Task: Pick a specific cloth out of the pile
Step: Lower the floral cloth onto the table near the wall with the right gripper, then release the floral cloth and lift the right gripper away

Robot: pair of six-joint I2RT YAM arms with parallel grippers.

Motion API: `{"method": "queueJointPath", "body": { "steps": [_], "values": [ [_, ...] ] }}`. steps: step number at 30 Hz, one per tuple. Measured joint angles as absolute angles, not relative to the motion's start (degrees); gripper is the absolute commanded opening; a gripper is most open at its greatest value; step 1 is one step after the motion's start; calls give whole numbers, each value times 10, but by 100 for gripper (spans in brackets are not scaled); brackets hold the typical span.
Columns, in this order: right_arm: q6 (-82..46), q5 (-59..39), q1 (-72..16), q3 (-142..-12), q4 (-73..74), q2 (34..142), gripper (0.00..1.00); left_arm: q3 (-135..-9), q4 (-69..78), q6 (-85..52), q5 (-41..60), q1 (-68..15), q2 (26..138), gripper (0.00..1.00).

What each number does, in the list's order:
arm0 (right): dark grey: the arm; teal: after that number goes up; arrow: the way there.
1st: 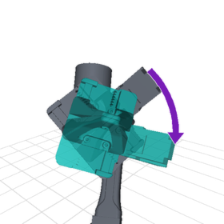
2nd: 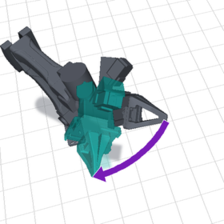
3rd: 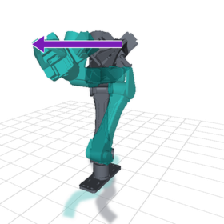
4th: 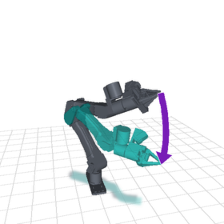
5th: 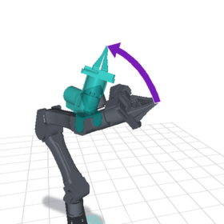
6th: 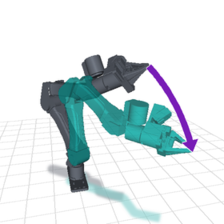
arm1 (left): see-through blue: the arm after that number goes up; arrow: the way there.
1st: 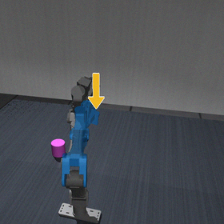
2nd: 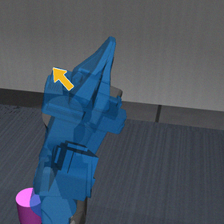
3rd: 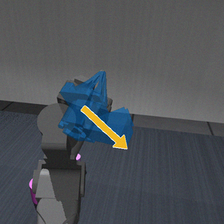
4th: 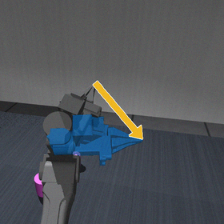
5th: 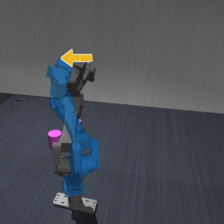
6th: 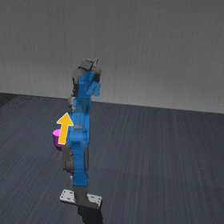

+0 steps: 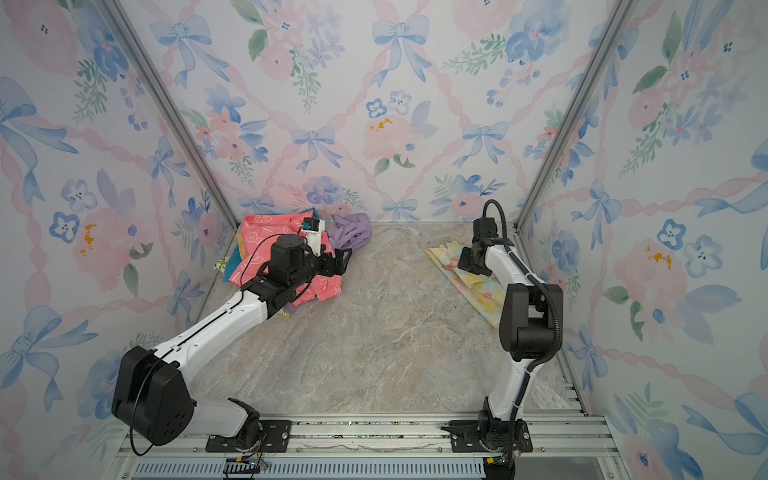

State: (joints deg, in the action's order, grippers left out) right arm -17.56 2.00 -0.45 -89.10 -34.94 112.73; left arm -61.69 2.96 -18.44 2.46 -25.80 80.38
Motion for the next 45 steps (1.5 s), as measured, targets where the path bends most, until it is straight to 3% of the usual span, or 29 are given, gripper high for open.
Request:
{"method": "queueJointPath", "body": {
  "steps": [24,28,32,36,40,45],
  "values": [
    [-140,10,-30,-1254,-489,1398,0,-609,34,-185,26,-206,804,94],
    [-138,6,-45,-1276,-496,1407,18,-609,34,-185,26,-200,807,95],
    [-130,-4,-58,-1264,-495,1390,48,-608,34,-185,26,-199,808,97],
    [-120,-4,-64,-1252,-500,1343,70,-604,40,-184,26,-199,808,98],
    [-109,9,-72,-1248,-504,1267,87,-591,48,-185,26,-199,808,98],
    [-98,40,-82,-1231,-508,1143,92,-576,53,-181,9,-216,802,98]
  ]
}}
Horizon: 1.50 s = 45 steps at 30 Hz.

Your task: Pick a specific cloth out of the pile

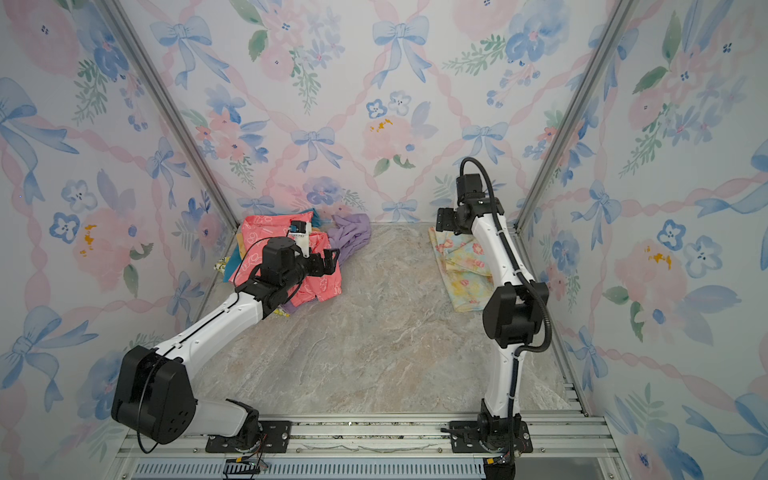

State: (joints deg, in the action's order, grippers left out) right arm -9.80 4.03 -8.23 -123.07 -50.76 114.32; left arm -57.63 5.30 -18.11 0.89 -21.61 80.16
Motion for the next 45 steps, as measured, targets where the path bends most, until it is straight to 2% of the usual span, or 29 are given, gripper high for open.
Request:
{"method": "queueJointPath", "body": {
  "steps": [4,13,17,23,29,33,40,45],
  "values": [
    [-98,54,-95,-1164,-495,1042,99,-567,57,-171,-15,-238,783,98],
    [-73,89,-138,-876,-372,765,97,-533,75,-156,-83,-245,701,98],
    [-63,102,-159,-738,-288,649,97,-468,108,-154,-123,-243,626,98],
    [-50,153,-176,-558,-172,544,97,-324,195,-145,-190,-223,519,98],
    [-38,193,-177,-414,-79,469,97,-230,271,-128,-252,-204,506,98],
    [-26,214,-177,-353,-17,443,97,-210,314,-125,-271,-184,530,98],
    [-16,225,-164,-256,90,439,97,-197,378,-119,-288,-145,601,98],
    [-25,204,-103,-197,159,461,97,-193,416,-103,-287,-139,675,98]
  ]
}}
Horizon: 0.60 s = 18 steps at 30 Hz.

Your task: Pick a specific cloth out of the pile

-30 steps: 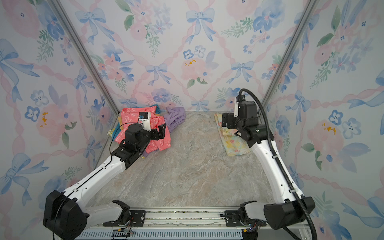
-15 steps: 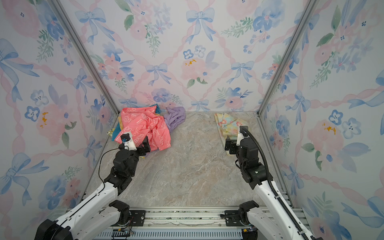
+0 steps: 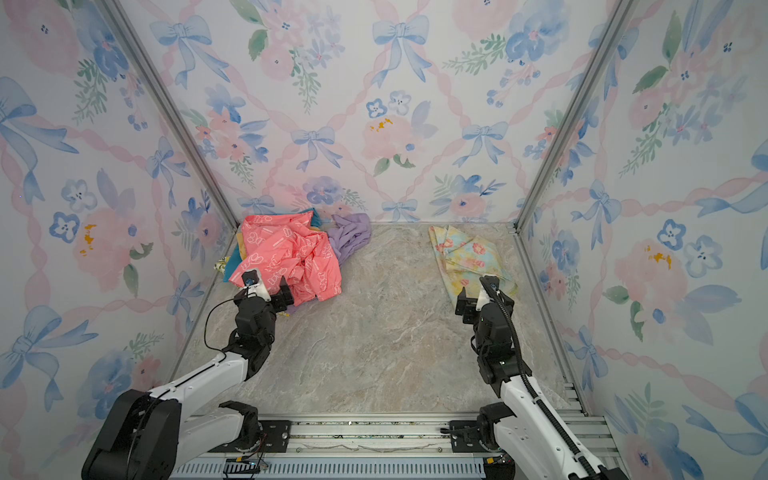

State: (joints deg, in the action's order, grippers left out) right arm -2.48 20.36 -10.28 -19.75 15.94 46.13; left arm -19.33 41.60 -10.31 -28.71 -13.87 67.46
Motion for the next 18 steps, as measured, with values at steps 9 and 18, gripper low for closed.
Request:
{"method": "queueJointPath", "body": {
  "steps": [9,18],
  "values": [
    [-29,189,-74,-141,326,613,97,-167,510,-86,-249,-97,743,98],
    [-12,188,-74,-136,466,704,97,-138,584,-103,-186,-25,791,98]
  ]
}}
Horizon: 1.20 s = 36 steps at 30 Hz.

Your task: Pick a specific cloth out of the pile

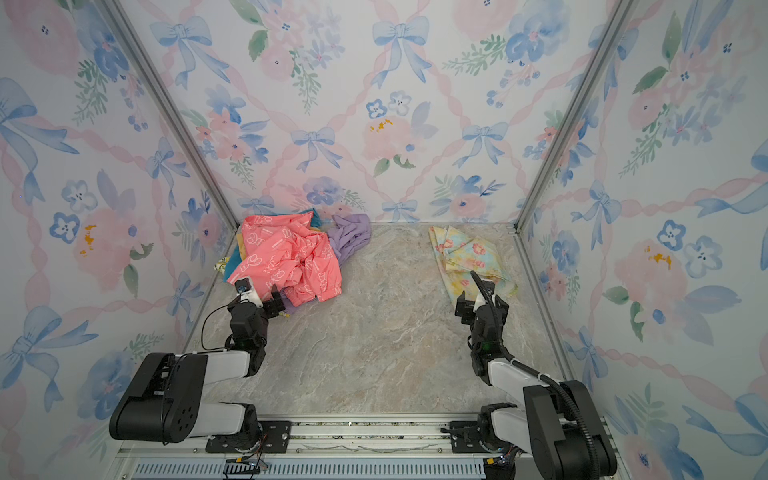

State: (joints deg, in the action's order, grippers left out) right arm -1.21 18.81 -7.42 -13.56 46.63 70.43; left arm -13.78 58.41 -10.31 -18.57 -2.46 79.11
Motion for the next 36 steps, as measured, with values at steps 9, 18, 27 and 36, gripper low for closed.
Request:
{"method": "queueJointPath", "body": {
  "steps": [9,18,27,36],
  "values": [
    [-4,189,-73,-128,575,787,97,-87,750,-85,-150,-40,863,98],
    [11,175,-72,-116,690,906,97,-89,791,-65,-150,-51,889,98],
    [4,93,-22,-226,562,891,97,-89,792,-61,-151,-53,889,98],
    [5,77,-28,-226,522,889,97,-89,792,-61,-151,-53,889,98]
  ]
}}
